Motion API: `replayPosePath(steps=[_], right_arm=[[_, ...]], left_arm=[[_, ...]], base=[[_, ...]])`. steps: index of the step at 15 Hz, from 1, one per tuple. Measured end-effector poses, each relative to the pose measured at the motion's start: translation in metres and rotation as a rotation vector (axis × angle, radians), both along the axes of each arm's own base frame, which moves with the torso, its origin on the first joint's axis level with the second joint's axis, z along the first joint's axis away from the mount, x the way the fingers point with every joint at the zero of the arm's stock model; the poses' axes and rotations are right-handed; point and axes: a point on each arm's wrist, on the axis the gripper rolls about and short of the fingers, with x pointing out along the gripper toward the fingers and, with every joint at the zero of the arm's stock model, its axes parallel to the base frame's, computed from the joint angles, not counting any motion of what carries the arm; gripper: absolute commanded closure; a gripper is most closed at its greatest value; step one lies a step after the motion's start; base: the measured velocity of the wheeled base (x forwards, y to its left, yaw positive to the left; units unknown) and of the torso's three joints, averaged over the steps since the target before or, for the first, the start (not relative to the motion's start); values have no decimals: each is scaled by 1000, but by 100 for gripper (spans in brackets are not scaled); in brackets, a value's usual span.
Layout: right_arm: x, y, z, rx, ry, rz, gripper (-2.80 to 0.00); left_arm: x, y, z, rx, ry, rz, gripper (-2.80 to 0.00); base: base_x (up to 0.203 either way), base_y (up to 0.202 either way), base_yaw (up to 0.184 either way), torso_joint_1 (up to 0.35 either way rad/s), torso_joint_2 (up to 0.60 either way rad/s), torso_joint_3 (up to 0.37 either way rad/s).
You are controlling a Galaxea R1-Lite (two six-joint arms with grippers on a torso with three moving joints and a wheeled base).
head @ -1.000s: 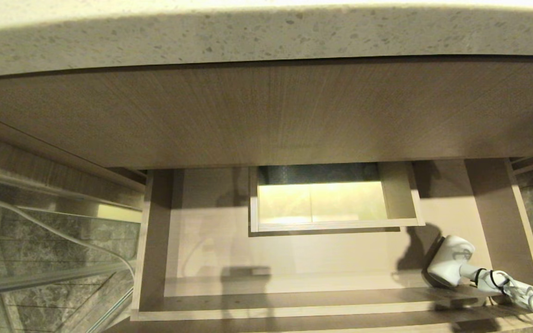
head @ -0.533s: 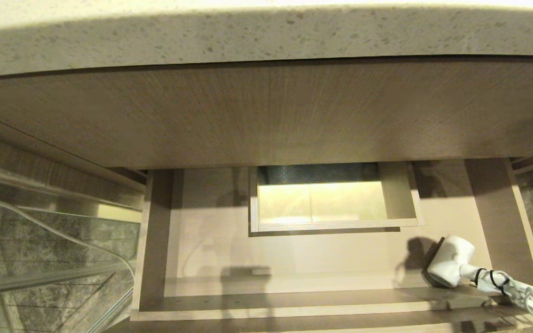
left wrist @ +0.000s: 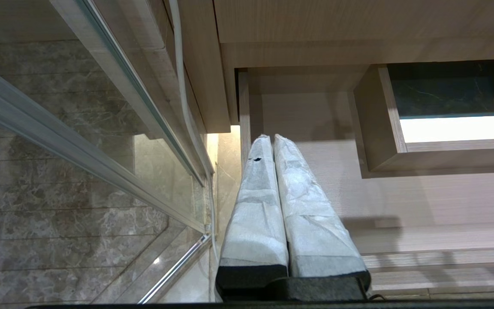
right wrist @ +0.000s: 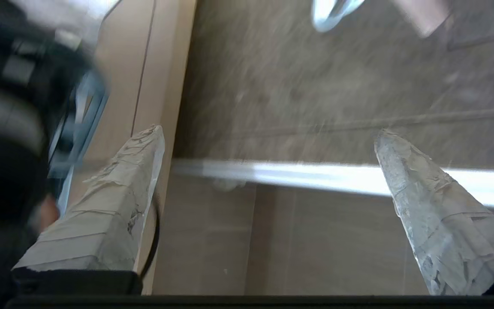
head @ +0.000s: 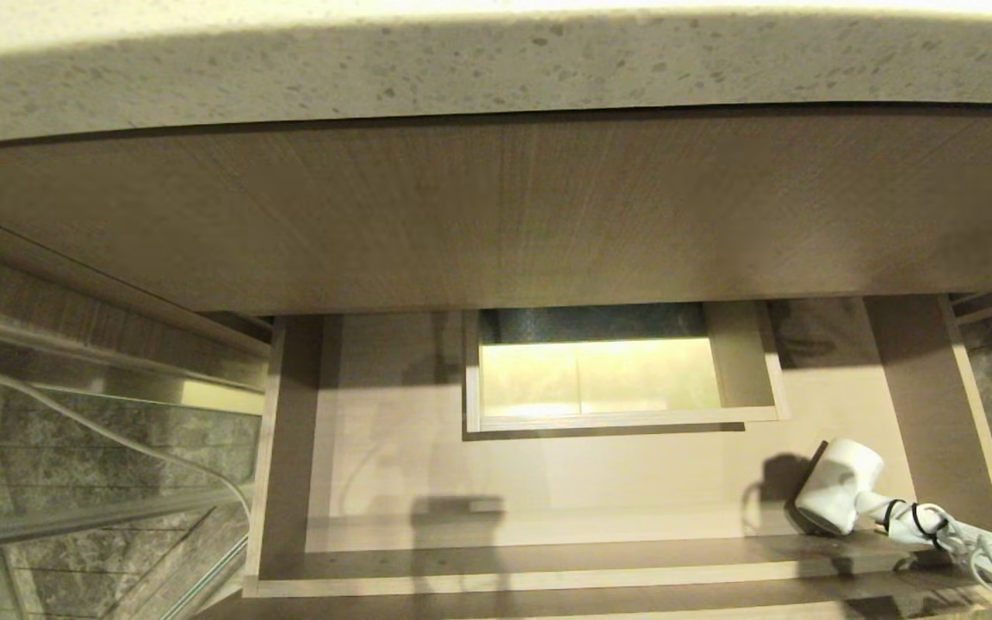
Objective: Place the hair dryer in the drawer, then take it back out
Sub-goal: Put it into the drawer
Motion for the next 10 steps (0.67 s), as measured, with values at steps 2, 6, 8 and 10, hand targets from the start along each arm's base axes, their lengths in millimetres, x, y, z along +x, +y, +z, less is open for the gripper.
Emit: replayPosePath(steps=[2, 6, 8, 10], right_arm=[[16, -4, -11, -8, -37, -2, -280], [44, -11, -20, -27, -112, -3, 0], [48, -12, -22, -26, -106, -2, 0], [50, -12, -24, -24, -100, -2, 0]], left_arm=[[0, 0, 0, 0, 0, 0, 0], [0, 0, 0, 0, 0, 0, 0], [0, 0, 0, 0, 0, 0, 0], [0, 0, 0, 0, 0, 0, 0]], base=[[0, 0, 0, 0, 0, 0], [0, 0, 0, 0, 0, 0], [0, 0, 0, 0, 0, 0], [0, 0, 0, 0, 0, 0]])
